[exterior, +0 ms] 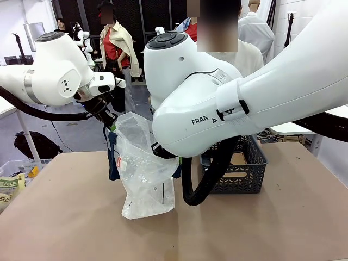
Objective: Transfer purchased items from the store into the shopping bag.
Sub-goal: Move the Reusable shopping bag to the right side of the table.
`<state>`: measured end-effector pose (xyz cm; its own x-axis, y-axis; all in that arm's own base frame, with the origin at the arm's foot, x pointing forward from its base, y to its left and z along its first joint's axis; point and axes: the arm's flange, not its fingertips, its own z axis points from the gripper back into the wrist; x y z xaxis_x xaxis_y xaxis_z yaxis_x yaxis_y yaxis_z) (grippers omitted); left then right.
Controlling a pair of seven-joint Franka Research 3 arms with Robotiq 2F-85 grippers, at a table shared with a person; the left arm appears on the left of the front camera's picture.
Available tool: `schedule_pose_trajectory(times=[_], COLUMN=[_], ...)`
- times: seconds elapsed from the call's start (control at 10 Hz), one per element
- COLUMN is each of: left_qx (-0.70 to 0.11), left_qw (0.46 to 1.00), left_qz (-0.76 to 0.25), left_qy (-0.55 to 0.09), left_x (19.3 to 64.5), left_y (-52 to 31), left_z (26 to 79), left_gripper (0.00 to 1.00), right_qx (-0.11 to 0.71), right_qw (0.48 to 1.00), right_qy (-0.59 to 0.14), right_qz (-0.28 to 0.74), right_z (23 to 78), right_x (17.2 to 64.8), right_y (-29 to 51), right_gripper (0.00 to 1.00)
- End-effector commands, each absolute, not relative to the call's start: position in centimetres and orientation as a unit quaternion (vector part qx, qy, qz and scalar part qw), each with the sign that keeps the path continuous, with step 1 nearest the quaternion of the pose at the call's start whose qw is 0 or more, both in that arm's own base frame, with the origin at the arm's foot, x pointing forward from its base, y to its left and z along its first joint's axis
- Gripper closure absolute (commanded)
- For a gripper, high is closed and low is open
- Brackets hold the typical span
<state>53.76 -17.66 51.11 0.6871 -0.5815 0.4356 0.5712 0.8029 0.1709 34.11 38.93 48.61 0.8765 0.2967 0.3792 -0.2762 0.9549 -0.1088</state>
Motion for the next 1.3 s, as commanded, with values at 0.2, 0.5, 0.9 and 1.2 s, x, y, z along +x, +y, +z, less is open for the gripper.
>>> schedule_pose_trajectory(times=[0.2,0.5,0.9,1.2], left_qx=[0.012,0.012,0.012,0.012], left_qw=[0.92,0.92,0.92,0.92], left_qz=[-0.311,-0.311,-0.311,-0.311], left_qy=[-0.239,-0.239,-0.239,-0.239], left_x=[53.76,53.76,53.76,53.76], left_y=[-17.34,-17.34,-17.34,-17.34], left_z=[51.53,51.53,51.53,51.53], left_gripper=[1.0,1.0,1.0,1.0], right_qx=[-0.024,-0.024,-0.024,-0.024], right_qw=[0.968,0.968,0.968,0.968], right_qy=[-0.201,-0.201,-0.201,-0.201], right_qz=[0.147,0.147,0.147,0.147], right_z=[48.44,48.44,48.44,48.44], right_x=[33.93,33.93,33.93,33.93], right_y=[38.7,38.7,38.7,38.7], right_gripper=[1.0,1.0,1.0,1.0])
